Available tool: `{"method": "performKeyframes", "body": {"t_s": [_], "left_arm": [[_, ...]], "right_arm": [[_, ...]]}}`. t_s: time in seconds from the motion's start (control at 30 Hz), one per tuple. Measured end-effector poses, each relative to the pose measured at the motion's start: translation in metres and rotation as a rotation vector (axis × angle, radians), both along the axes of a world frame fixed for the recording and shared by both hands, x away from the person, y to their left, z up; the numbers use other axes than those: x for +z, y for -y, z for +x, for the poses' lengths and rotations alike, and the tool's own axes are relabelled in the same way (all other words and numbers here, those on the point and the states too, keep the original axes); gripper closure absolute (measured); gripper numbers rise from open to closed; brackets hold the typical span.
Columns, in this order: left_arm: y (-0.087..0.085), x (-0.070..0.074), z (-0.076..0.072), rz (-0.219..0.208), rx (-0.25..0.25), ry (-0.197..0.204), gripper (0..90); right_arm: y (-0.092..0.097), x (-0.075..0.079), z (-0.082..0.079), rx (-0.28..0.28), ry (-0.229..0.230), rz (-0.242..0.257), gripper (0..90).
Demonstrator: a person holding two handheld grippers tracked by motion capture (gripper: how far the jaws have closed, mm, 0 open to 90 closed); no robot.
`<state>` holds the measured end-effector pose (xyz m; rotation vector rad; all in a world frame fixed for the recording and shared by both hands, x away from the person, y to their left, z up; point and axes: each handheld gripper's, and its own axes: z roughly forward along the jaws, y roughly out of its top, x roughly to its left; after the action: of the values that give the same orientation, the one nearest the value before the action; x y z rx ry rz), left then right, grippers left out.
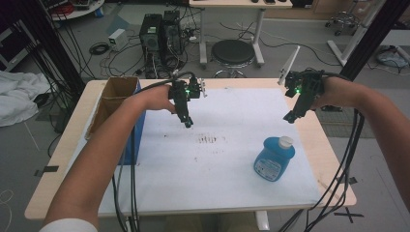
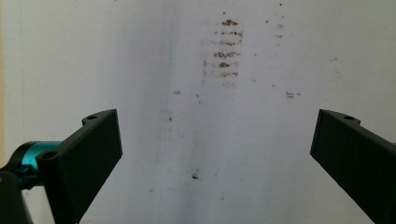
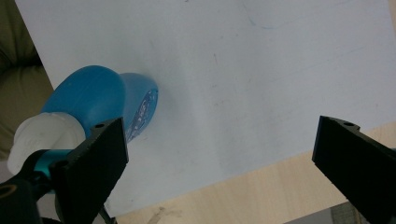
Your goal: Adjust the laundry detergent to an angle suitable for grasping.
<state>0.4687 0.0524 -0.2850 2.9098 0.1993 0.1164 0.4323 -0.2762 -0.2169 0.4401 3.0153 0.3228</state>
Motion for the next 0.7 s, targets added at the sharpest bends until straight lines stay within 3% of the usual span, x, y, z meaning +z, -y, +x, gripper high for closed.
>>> {"method": "performKeyframes", "body": {"t_s": [0.7], "left_arm": [[-0.0004, 0.0037, -0.0069, 0.003, 0.009, 0.025, 2.1]], "right_arm": [[0.0011, 0.0027, -0.0048, 0.010, 0.014, 0.004, 2.5]]}}
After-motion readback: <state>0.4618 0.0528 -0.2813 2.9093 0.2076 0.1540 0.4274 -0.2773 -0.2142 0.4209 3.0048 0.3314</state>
